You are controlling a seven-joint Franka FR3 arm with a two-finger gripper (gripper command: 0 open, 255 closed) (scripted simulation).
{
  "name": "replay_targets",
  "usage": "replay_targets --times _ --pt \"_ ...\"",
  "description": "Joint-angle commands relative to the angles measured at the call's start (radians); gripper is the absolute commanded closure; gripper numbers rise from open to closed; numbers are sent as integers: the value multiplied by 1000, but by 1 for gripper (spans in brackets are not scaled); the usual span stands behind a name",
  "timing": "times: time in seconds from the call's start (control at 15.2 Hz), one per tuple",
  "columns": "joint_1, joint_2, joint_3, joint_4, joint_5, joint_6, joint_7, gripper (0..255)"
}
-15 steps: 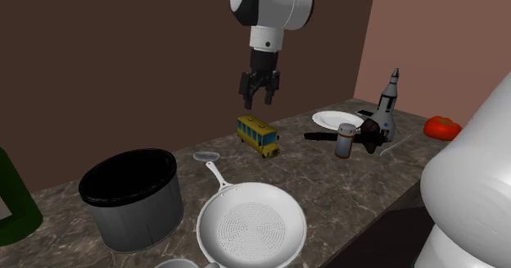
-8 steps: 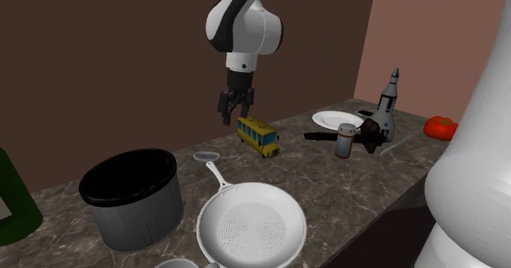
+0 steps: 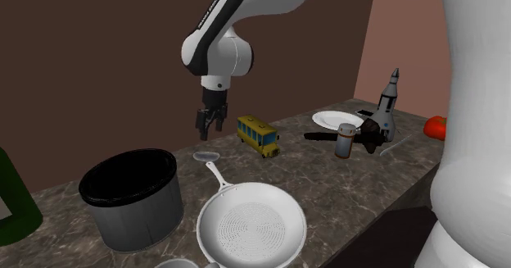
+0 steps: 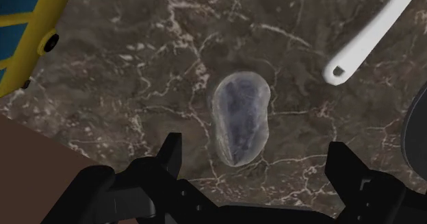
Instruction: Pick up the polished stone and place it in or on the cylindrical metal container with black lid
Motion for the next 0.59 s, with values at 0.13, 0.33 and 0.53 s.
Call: replay_targets --times 0.13,0.33,0.53 --pt "15 53 6 21 -9 32 -9 0" --pt "21 82 4 21 -14 61 -6 0" --pt "27 107 2 22 -17 86 -4 0"
